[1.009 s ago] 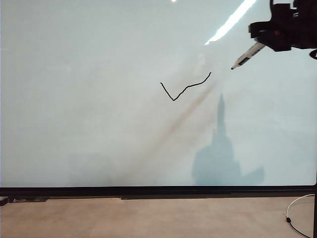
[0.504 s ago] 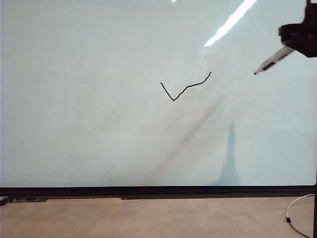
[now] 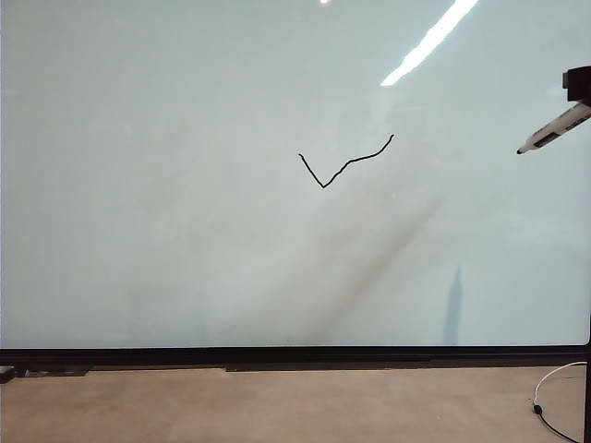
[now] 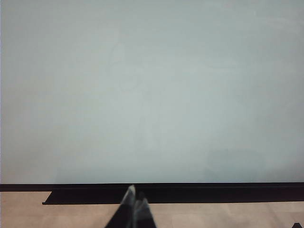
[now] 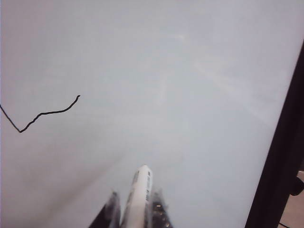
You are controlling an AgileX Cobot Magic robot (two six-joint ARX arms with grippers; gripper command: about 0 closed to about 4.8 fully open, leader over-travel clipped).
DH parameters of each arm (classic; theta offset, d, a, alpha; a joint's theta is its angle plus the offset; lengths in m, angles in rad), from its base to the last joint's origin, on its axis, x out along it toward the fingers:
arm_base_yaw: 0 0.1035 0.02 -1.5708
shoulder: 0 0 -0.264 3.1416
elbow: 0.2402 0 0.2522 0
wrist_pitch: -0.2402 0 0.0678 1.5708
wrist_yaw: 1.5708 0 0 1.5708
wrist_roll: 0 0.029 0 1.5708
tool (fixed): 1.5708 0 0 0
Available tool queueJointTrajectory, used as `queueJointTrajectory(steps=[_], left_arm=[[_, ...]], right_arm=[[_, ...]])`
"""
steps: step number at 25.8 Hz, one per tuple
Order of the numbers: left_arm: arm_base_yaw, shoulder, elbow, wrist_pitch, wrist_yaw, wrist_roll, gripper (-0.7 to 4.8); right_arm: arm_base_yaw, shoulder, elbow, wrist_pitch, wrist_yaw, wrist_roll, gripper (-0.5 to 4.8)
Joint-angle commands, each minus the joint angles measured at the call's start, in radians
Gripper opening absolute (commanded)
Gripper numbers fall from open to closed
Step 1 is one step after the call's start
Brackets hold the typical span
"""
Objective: Pick up the pen on the shelf to the right of the whiteboard and draw a check mark.
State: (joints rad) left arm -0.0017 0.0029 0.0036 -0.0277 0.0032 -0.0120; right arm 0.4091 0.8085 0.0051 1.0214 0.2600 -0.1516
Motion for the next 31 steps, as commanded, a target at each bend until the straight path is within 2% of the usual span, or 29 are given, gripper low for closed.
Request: queueJointTrajectory(steps=[1, 16, 21, 24, 31], left_arm=[[0.000, 0.000, 0.003, 0.006, 0.000, 0.004, -0.04], [0.000, 0.000, 0.003, 0.006, 0.000, 0.004, -0.04], [0.000, 0.000, 0.003, 0.006, 0.000, 0.004, -0.04], [0.000, 0.000, 0.003, 0.006, 0.000, 0.004, -0.04], [0.000, 0.000, 0.003, 0.006, 0.000, 0.004, -0.05]], right_arm=[[0.000, -0.010, -0.005, 0.012, 0.011, 0.002, -0.05], [0.000, -0.053, -0.005, -0.034, 0.011, 0.002, -0.05], [0.000, -0.171, -0.005, -0.156, 0.011, 0.001, -0.05], [0.000, -0.323, -0.005, -0.335, 0.030, 0.001, -0.05], [-0.008, -0.495, -0.005, -0.517, 0.036, -0.002, -0.05]])
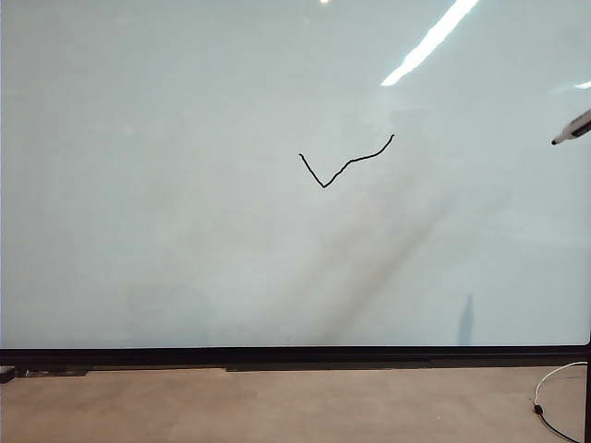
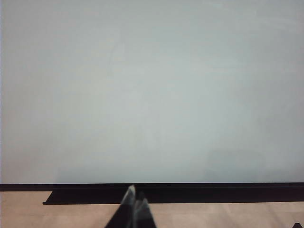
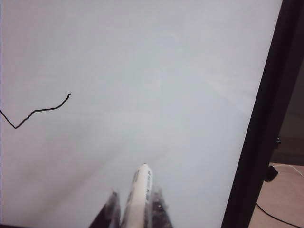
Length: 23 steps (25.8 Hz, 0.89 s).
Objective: Pick up the pen on the shelf to the right of the whiteboard and draw a check mark.
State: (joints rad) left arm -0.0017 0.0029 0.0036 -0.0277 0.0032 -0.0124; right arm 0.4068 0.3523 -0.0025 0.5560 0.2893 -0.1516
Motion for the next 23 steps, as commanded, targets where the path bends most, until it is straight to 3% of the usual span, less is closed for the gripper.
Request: queueJointTrajectory(steps=[1, 23], left_arm=[[0.000, 0.000, 0.003, 0.006, 0.000, 0.005, -0.05], [0.000, 0.000, 0.003, 0.006, 0.000, 0.005, -0.04]], right_arm=[[-0.011, -0.050, 0.003, -0.062, 0.003, -0.002, -0.05], [-0.073, -0.354, 0.003, -0.376, -0.005, 0.003, -0.05]])
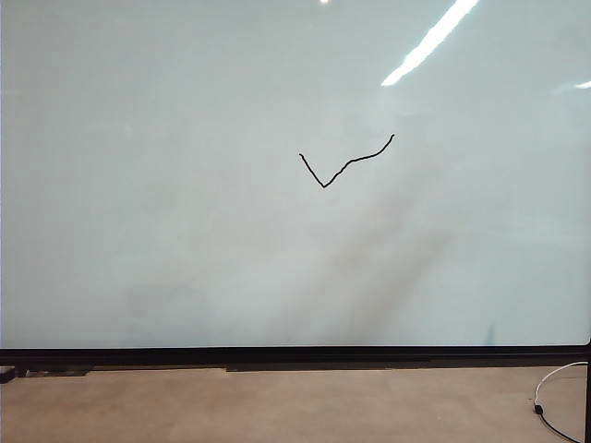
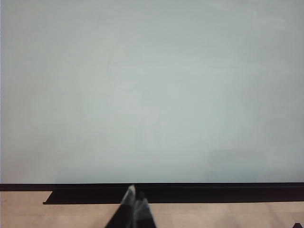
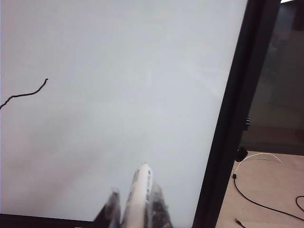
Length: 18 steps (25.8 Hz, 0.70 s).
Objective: Pick up the pen on the shelf to the right of the whiteboard and draw a check mark.
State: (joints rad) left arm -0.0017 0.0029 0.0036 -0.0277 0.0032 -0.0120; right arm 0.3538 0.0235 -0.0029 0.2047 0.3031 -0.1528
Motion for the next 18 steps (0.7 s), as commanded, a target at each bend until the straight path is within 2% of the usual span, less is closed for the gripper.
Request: queueJointTrajectory(steps=[1, 13, 18], left_arm=[[0.000, 0.000, 0.003, 0.006, 0.000, 0.004, -0.04], [0.000, 0.000, 0.003, 0.006, 0.000, 0.004, -0.04], [0.000, 0.000, 0.003, 0.006, 0.000, 0.004, -0.04]], right_arm=[[-0.042, -0.022, 0.004, -0.034, -0.041, 0.011, -0.05], [-0.256, -0.022, 0.003, -0.049, -0.234, 0.057, -0.05], [-0.333, -0.022, 0.003, -0.050, -0.254, 0.071, -0.05]])
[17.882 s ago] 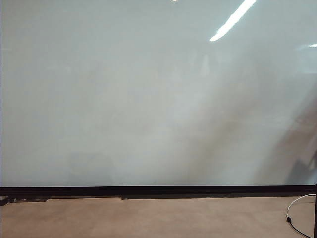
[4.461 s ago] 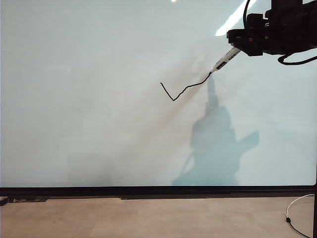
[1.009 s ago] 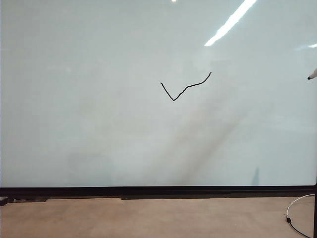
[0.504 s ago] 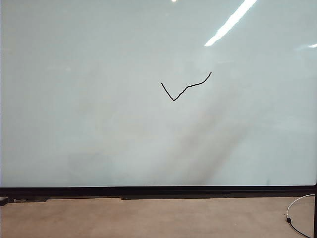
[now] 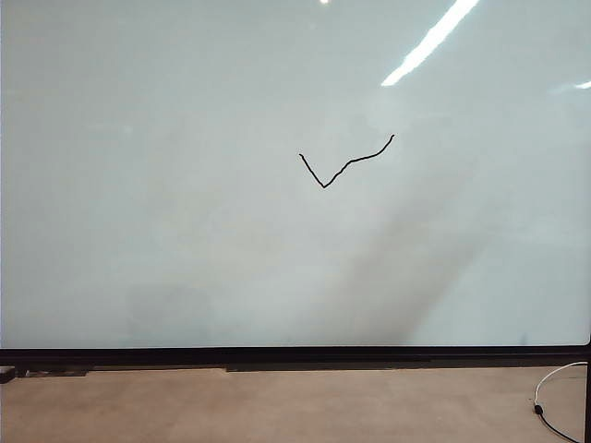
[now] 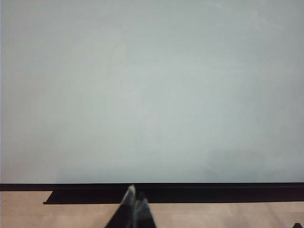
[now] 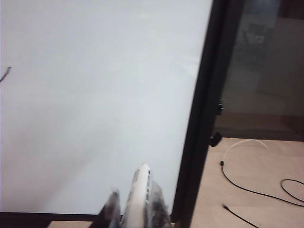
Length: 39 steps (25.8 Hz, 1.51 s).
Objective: Pick up the pen on the shelf to the right of the whiteboard and draw a check mark.
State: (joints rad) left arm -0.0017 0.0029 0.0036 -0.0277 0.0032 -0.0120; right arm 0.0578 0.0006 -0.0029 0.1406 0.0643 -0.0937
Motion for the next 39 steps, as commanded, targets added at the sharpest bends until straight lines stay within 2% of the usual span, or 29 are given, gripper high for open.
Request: queueJointTrajectory(steps=[1, 7, 17, 39], left_arm=[[0.000, 0.000, 0.003, 0.006, 0.000, 0.004, -0.04], [0.000, 0.000, 0.003, 0.006, 0.000, 0.004, -0.05], [0.000, 0.000, 0.003, 0.006, 0.000, 0.004, -0.05], [0.000, 0.000, 0.003, 0.006, 0.000, 0.004, -0.05]], right_arm=[[-0.055, 0.001, 0.003, 0.014, -0.016, 0.014, -0.05], [-0.102, 0.001, 0.003, 0.014, -0.030, 0.014, -0.05], [-0.107, 0.001, 0.003, -0.011, -0.098, 0.016, -0.05], [-0.108, 0.001, 0.003, -0.040, -0.086, 0.016, -0.05]])
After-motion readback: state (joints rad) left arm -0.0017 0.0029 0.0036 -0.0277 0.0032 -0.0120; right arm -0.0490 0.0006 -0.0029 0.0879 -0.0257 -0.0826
